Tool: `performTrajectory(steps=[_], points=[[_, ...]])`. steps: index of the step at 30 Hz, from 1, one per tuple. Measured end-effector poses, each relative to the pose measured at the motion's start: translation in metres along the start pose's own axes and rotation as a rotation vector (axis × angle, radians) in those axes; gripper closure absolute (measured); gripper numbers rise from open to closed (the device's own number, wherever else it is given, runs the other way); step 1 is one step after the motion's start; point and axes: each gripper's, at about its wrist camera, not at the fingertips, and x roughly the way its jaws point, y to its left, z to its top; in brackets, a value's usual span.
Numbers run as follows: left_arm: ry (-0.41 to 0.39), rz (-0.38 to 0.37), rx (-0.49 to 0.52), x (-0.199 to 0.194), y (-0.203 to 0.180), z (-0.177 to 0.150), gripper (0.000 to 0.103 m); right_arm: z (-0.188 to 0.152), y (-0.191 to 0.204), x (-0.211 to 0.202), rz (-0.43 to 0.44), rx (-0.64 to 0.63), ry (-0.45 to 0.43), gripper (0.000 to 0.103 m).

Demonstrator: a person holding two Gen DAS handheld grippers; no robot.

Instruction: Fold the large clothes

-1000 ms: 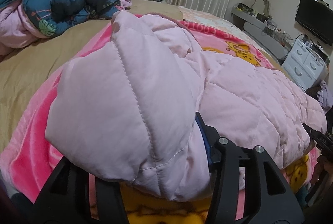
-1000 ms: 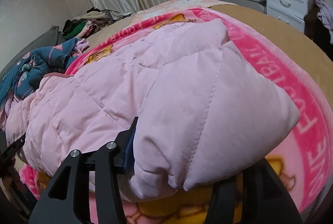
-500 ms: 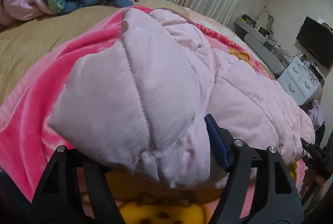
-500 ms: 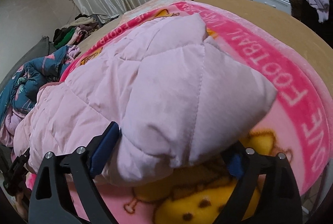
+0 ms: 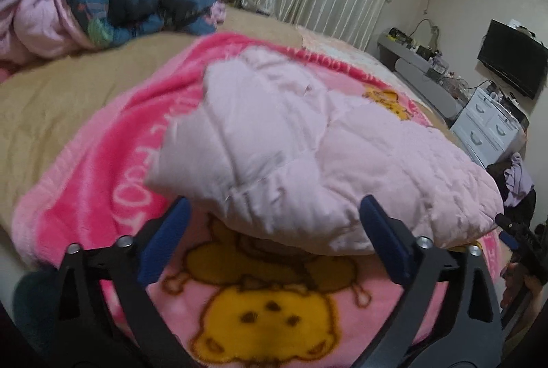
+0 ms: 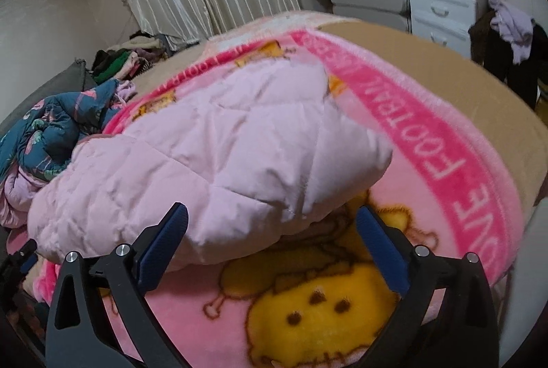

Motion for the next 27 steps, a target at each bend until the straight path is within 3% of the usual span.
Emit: performTrajectory(steps=[12, 27], points=[[-0.070, -0.037, 0.076, -0.049, -0.043, 0.001, 0.009, -0.004, 0.047, -0.073, 0.075, -0.188, -0.122, 0.004], [-0.009, -0.081, 0.162, -0.056, -0.079, -0.028, 0.009, -0.044, 0.083, -0.117, 0.113, -0.368, -0.135, 0.004]])
